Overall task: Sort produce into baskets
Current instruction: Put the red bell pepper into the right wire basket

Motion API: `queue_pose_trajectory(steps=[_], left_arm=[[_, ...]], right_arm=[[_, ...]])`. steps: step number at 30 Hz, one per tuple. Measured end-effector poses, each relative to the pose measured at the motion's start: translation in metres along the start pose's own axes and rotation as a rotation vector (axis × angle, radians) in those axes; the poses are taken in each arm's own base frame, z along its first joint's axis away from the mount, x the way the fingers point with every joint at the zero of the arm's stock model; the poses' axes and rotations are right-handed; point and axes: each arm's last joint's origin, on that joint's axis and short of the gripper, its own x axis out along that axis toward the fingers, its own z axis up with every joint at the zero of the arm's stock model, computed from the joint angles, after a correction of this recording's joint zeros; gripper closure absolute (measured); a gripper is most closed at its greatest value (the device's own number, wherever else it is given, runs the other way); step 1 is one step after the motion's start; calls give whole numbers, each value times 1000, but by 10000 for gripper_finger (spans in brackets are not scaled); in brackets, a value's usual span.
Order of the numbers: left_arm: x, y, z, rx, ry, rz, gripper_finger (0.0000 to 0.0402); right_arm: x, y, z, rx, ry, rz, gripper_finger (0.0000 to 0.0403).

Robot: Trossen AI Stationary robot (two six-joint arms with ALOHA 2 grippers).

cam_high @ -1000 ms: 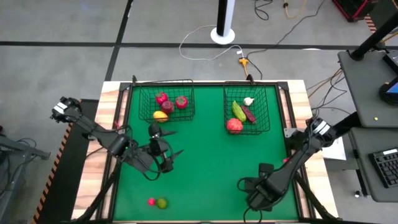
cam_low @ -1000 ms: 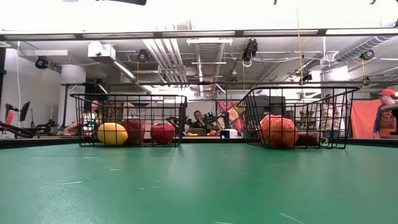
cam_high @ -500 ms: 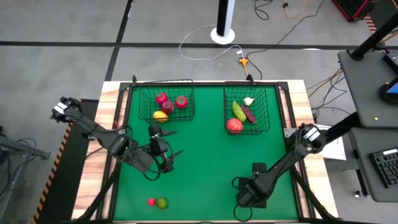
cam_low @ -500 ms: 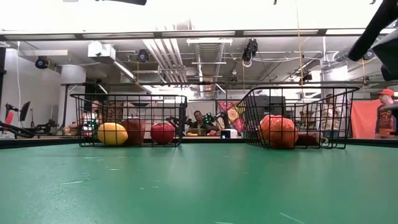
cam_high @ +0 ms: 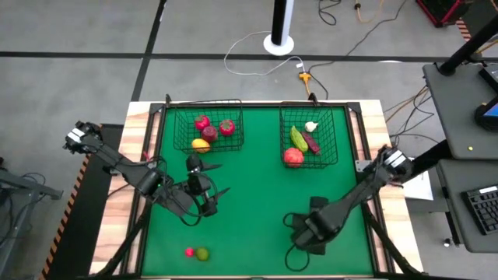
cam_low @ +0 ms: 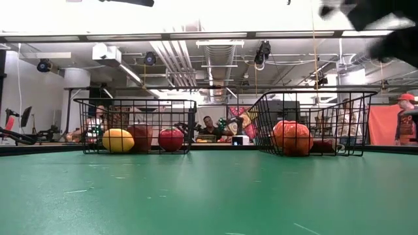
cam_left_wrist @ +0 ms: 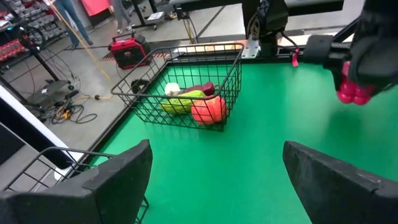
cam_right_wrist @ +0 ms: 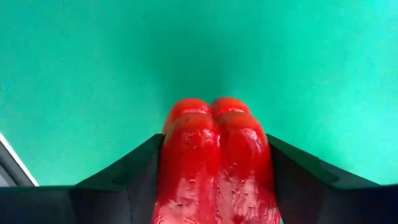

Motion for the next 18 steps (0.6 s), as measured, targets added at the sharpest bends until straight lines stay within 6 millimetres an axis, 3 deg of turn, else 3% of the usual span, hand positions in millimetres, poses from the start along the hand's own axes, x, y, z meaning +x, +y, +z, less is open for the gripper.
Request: queue_pose_trajectory(steps=[4, 9, 13, 18], left_arm=[[0, 0, 0, -10, 0, 0, 61], [0, 0, 0, -10, 1, 0, 61], [0, 0, 0, -21, 1, 0, 61], [0, 0, -1, -71, 2, 0, 61]], right_arm=[[-42, -13, 17, 41, -266, -5, 160], [-97, -50, 40, 89, -570, -144, 166], [-126, -100, 57, 228, -675, -234, 162], [-137, -177, 74, 482, -669, -314, 163]])
